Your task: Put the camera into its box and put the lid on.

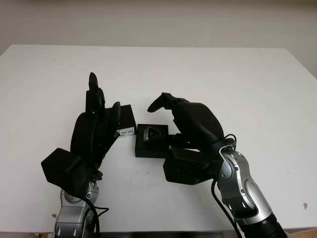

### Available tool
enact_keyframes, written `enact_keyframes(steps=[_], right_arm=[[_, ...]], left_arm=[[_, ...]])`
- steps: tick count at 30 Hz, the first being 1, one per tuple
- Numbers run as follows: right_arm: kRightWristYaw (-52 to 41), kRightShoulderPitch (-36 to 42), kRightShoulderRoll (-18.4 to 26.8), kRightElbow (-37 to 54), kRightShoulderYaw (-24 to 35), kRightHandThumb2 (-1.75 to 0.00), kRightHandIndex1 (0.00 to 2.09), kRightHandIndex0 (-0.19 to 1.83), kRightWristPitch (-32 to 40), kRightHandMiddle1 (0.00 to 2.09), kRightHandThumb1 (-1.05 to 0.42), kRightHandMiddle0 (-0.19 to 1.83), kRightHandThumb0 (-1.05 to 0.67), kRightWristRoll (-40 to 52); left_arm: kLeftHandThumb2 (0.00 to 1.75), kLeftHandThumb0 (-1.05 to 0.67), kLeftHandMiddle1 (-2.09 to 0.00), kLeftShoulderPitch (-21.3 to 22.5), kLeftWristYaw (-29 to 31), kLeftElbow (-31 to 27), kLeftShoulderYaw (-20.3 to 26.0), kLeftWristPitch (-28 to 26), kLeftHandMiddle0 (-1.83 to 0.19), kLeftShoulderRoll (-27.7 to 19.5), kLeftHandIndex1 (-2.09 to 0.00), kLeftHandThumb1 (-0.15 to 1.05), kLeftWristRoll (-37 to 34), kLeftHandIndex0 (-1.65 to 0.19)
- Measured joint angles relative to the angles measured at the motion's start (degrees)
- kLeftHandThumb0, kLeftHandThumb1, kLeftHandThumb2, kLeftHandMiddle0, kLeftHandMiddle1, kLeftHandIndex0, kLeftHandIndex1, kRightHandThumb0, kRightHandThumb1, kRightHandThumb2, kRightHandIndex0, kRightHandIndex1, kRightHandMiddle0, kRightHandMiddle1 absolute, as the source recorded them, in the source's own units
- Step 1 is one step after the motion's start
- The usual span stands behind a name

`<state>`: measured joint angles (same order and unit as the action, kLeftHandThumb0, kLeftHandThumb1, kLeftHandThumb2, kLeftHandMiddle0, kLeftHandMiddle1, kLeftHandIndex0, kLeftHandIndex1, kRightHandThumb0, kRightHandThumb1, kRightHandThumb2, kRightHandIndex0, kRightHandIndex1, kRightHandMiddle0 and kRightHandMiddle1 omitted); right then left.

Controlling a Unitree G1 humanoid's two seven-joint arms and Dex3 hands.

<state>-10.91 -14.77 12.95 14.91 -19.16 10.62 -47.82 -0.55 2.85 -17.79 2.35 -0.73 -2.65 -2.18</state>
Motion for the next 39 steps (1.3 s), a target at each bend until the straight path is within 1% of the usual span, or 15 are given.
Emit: enact_keyframes(steps=[7, 16, 24, 28, 31, 39], right_arm=[[-0.38, 0.64, 0.13, -0.06, -0.29, -0.05, 0.13, 0.30, 0.77, 1.08, -0.96, 0.11, -0.74, -0.05], [-0.33, 0.64, 1.36, -1.34, -0.61, -0.05, 0.13, 0.30, 0.73, 1.06, -0.97, 0.14, -0.74, -0.75], [-0.69, 1.29, 2.36, -1.53, -1.77, -0.05, 0.11, 0.28, 0.53, 1.01, -0.94, 0.14, -0.69, -0.93], [-0.62, 1.65, 2.75, -2.20, -2.56, -0.05, 0.11, 0.30, 0.36, 1.03, -0.94, 0.15, -0.65, -1.44], [0.52, 1.69, 3.03, -3.20, -2.87, -0.05, 0.12, 0.31, -0.15, 1.10, -0.94, 0.15, -0.61, -2.20], [2.47, 1.69, 3.05, -5.24, -3.32, -0.06, 0.12, 0.33, -1.01, 1.16, -0.95, 0.16, -0.60, -3.02]], left_arm=[[0.49, -0.72, 0.00, 0.03, 0.09, -0.06, 0.05, -0.15, 0.19, -0.08, 0.00, 1.05, -0.03, 0.19], [0.48, -0.72, 0.00, 0.06, 0.24, -0.07, 0.06, -0.25, 0.19, -0.14, 0.00, 1.05, -0.32, 0.19], [0.49, -0.72, 0.00, 0.06, 0.02, -0.10, 0.05, -0.28, 0.19, -0.39, 0.00, 1.05, -0.20, 0.19], [0.50, -0.72, 0.00, 0.06, -0.33, -0.12, 0.00, -0.26, 0.19, -0.39, 0.00, 1.05, 0.25, 0.19], [0.49, -0.72, 0.00, 0.06, -0.34, -0.12, -0.01, -0.08, 0.19, -0.39, 0.00, 1.05, 0.31, 0.19], [0.49, -0.72, 0.00, 0.08, -0.10, -0.11, 0.00, 0.46, 0.19, -0.38, 0.00, 1.05, -0.01, 0.19]])
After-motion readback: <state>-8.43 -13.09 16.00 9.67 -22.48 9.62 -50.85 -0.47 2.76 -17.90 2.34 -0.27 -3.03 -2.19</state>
